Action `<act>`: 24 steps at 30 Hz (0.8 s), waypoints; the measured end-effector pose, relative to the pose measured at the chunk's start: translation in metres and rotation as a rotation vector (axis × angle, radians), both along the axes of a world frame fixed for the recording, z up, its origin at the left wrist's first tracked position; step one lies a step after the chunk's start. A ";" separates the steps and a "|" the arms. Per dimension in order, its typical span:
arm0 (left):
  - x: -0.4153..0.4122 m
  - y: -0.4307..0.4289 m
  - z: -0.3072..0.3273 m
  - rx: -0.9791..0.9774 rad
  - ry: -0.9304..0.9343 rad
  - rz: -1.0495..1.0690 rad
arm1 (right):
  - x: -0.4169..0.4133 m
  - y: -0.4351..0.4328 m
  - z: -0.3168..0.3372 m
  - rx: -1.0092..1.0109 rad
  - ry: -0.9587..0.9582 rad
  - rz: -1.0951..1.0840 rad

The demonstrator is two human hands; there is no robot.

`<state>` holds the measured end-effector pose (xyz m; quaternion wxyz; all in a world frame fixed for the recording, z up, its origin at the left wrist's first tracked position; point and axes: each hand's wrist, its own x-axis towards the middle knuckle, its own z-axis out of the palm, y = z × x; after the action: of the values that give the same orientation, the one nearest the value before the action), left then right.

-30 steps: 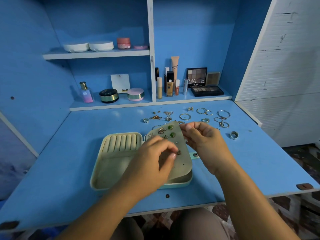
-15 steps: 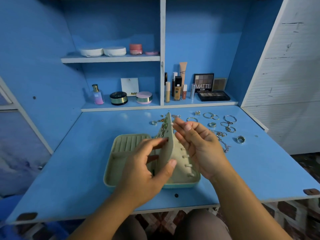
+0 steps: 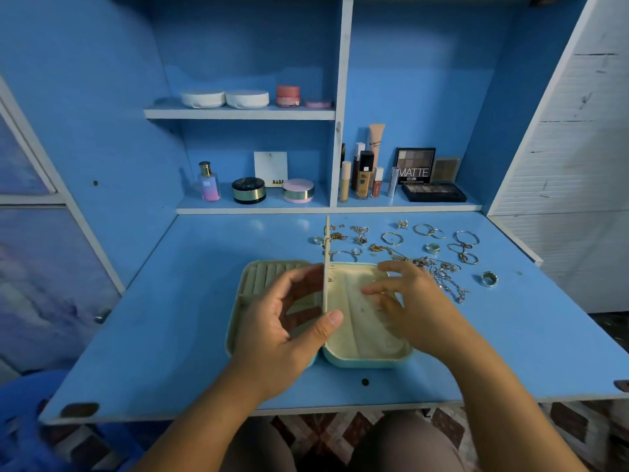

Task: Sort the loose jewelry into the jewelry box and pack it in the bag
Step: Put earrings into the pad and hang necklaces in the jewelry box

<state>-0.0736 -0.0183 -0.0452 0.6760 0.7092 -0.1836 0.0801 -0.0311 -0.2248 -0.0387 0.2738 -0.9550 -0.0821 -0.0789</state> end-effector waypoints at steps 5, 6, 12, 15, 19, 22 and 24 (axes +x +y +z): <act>0.000 0.000 -0.001 0.017 -0.028 0.018 | -0.007 -0.014 0.009 -0.025 0.002 -0.010; 0.000 -0.001 -0.001 0.020 -0.029 0.022 | -0.007 -0.013 0.009 -0.049 0.005 0.010; -0.001 0.000 -0.001 0.041 -0.034 0.030 | -0.003 0.003 0.002 -0.173 -0.053 0.099; -0.002 0.001 -0.001 0.045 -0.021 0.029 | 0.000 0.009 0.002 -0.235 -0.030 0.105; -0.001 0.001 -0.002 0.044 -0.017 0.030 | 0.001 0.013 0.003 -0.249 -0.013 0.086; 0.000 0.001 -0.002 0.040 -0.011 0.024 | 0.004 0.015 0.003 -0.252 0.006 0.075; -0.001 0.001 -0.002 0.032 -0.006 0.016 | 0.007 0.016 0.001 -0.276 0.003 0.069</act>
<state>-0.0741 -0.0169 -0.0469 0.6632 0.7212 -0.1811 0.0848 -0.0239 -0.2088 -0.0375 0.1426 -0.9803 -0.1244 -0.0560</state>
